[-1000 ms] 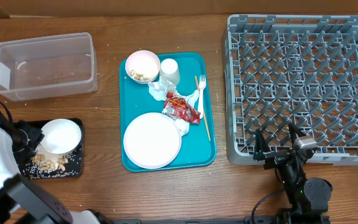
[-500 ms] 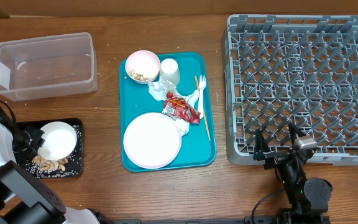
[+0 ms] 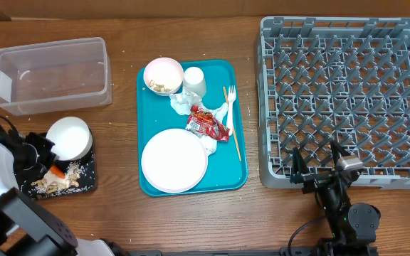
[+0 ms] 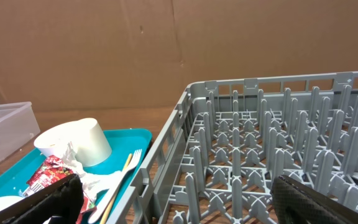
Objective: Sort waste into correct bins and load items into the dishwasher rack
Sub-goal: 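Tip the bowl with the left gripper to dump rice onto the black tray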
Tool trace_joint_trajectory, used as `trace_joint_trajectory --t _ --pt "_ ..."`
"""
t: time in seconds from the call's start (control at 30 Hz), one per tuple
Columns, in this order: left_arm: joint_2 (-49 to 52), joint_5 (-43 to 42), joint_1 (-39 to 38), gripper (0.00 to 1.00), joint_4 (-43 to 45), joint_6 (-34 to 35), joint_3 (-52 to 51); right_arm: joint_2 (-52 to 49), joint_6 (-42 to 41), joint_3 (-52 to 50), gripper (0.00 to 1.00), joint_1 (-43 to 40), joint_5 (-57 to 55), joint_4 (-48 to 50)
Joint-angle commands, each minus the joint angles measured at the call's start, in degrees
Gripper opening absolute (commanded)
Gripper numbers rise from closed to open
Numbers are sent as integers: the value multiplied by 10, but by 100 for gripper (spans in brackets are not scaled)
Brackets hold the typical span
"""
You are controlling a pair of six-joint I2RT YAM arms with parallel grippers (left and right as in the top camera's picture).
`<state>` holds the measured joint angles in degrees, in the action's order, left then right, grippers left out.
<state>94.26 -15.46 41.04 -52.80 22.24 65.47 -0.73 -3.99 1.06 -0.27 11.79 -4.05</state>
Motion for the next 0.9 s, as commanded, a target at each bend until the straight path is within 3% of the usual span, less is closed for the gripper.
trace_joint_trajectory --t 0.0,0.13,0.17,0.23,0.53,0.7,0.87 --pt "-50 -130 18 4 -10 -36 3 6 4 -6 100 3 -2 3" --pt "-74 -257 54 4 -29 -67 3 6 4 -6 100 3 -2 3" --pt "-75 -337 75 4 -40 -90 3 6 4 -6 100 3 -2 3" --pt "-72 -415 97 4 -48 -114 1 6 4 -6 100 3 -2 3" --pt "-43 -665 163 4 -38 -163 -49 6 4 -6 100 3 -2 3" --pt "10 -753 162 4 -37 -173 -86 6 4 -6 100 3 -2 3" --pt "66 -752 163 4 -26 -176 -114 6 4 -6 100 3 -2 3"
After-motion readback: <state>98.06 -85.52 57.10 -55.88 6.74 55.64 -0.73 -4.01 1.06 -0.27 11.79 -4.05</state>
